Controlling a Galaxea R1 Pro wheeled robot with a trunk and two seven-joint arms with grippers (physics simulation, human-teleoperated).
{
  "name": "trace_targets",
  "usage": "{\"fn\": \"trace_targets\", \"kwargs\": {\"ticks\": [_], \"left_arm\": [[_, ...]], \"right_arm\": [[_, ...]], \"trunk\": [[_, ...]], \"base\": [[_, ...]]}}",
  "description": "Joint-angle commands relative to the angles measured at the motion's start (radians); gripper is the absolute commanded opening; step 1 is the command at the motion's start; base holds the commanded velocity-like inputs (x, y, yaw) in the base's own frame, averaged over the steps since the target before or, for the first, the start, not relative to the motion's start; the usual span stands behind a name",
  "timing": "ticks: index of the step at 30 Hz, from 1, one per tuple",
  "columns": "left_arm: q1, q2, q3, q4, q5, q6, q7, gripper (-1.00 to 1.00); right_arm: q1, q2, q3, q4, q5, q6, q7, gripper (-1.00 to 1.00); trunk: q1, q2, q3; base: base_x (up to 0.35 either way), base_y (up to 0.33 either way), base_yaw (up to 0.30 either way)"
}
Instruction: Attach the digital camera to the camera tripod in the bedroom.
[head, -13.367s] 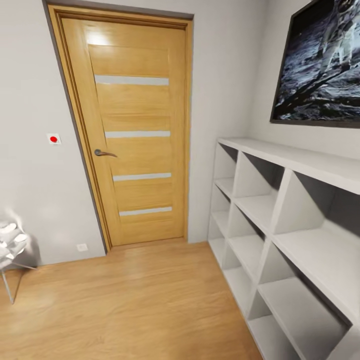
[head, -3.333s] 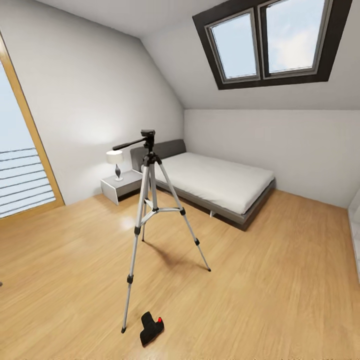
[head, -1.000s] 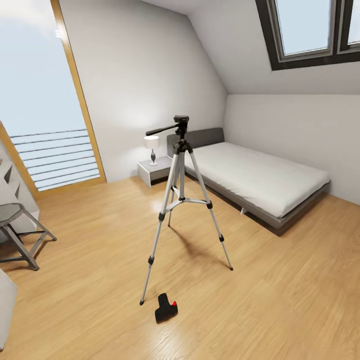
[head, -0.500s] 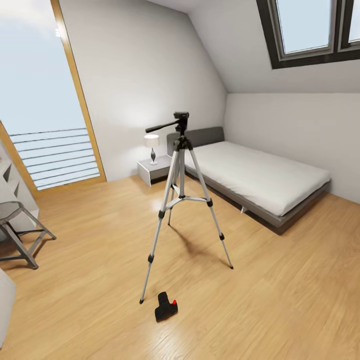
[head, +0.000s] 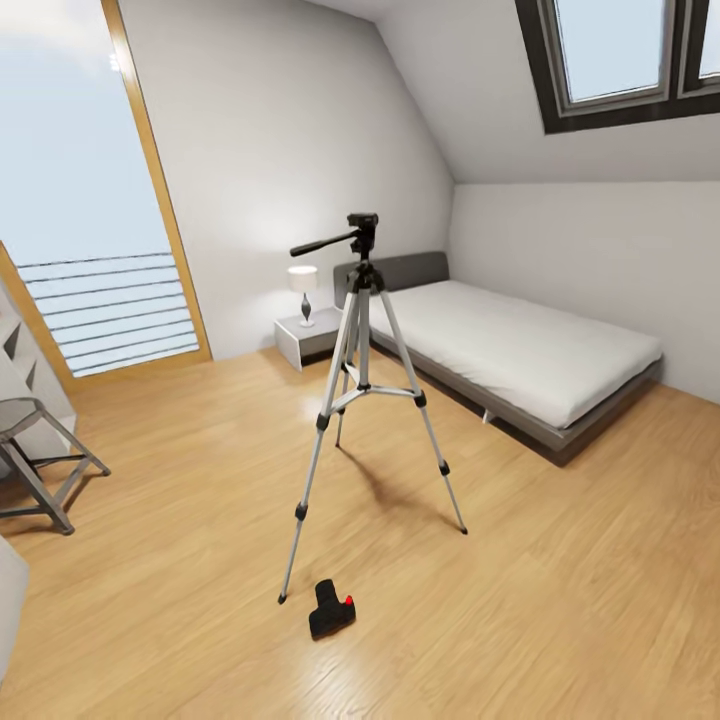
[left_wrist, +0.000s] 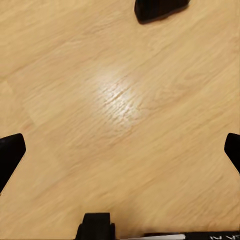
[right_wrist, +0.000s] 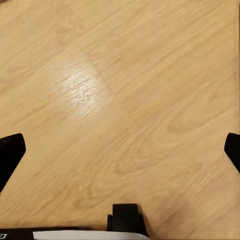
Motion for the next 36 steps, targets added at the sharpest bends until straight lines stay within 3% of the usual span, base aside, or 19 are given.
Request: {"fn": "trace_targets", "kwargs": {"ticks": [1, 13, 25, 36], "left_arm": [[-0.008, 0.0, 0.0, 0.0, -0.002, -0.003, 0.0, 1.0], [-0.108, 0.001, -0.001, 0.001, -0.004, 0.035, 0.0, 1.0], [-0.127, 0.002, -0.001, -0.003, -0.003, 0.061, -0.002, 1.0], [-0.129, 0.0, -0.001, -0.02, -0.003, 0.062, -0.004, 1.0]], "right_arm": [[0.0, 0.0, 0.0, -0.008, -0.001, -0.003, -0.001, 1.0], [-0.022, -0.002, 0.001, -0.066, 0.0, 0.004, -0.017, 1.0], [-0.063, -0.002, 0.002, -0.057, 0.002, 0.012, -0.035, 1.0], [-0.066, -0.002, 0.003, -0.057, 0.001, 0.012, -0.035, 1.0]], "trunk": [[0.004, -0.008, -0.004], [0.05, -0.092, -0.05], [0.096, -0.176, -0.106], [0.096, -0.176, -0.124]], "base": [[0.0, 0.0, 0.0], [0.0, 0.0, 0.0], [0.0, 0.0, 0.0], [0.0, 0.0, 0.0]]}}
